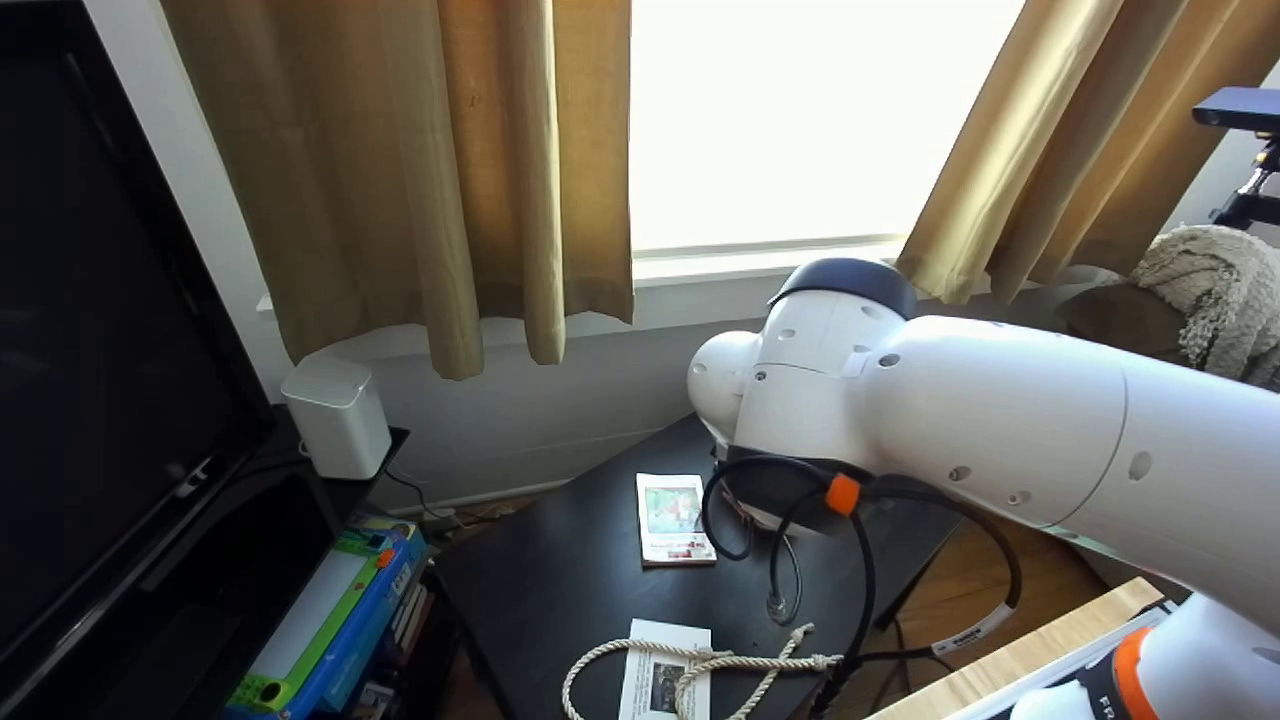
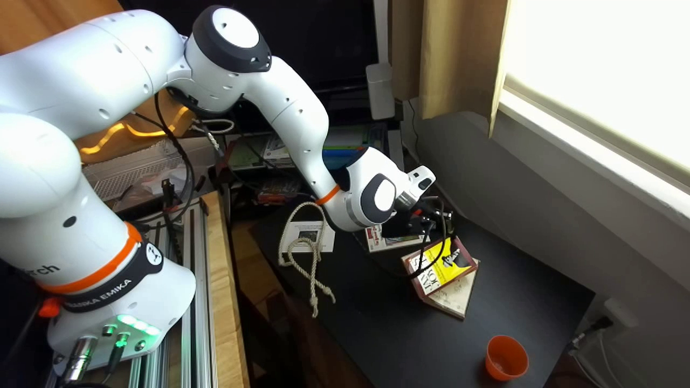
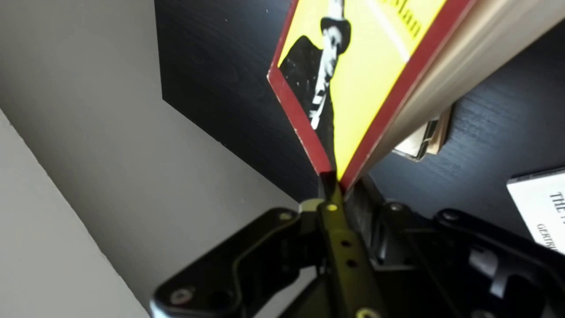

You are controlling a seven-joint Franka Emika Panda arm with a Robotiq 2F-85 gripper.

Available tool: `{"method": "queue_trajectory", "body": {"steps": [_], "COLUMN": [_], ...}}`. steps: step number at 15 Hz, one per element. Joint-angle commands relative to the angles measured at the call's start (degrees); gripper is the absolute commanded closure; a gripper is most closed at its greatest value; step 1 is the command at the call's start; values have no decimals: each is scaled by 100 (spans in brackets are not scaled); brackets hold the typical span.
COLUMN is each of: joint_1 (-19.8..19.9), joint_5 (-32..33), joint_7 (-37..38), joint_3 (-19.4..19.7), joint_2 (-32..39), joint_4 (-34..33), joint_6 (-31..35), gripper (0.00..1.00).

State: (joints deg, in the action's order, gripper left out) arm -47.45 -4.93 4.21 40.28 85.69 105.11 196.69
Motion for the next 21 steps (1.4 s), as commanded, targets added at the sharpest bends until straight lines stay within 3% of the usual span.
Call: {"method": "queue_trajectory", "body": {"steps": [1, 3, 4, 11, 13, 21], "joint_1": [83, 94, 111, 198, 278, 562], "joint_5": [-291, -341, -352, -390, -333, 115], "joint_7": [-274, -282, -287, -329, -355, -315], "joint_3": [-76, -65, -74, -126, -224, -587], "joint_2": [-7, -8, -10, -51, -67, -508], "joint_4": [-6, -19, -32, -91, -207, -325], "joint_6": [145, 116, 103, 136, -144, -1617], "gripper": [96, 96, 64, 16, 1, 1]}}
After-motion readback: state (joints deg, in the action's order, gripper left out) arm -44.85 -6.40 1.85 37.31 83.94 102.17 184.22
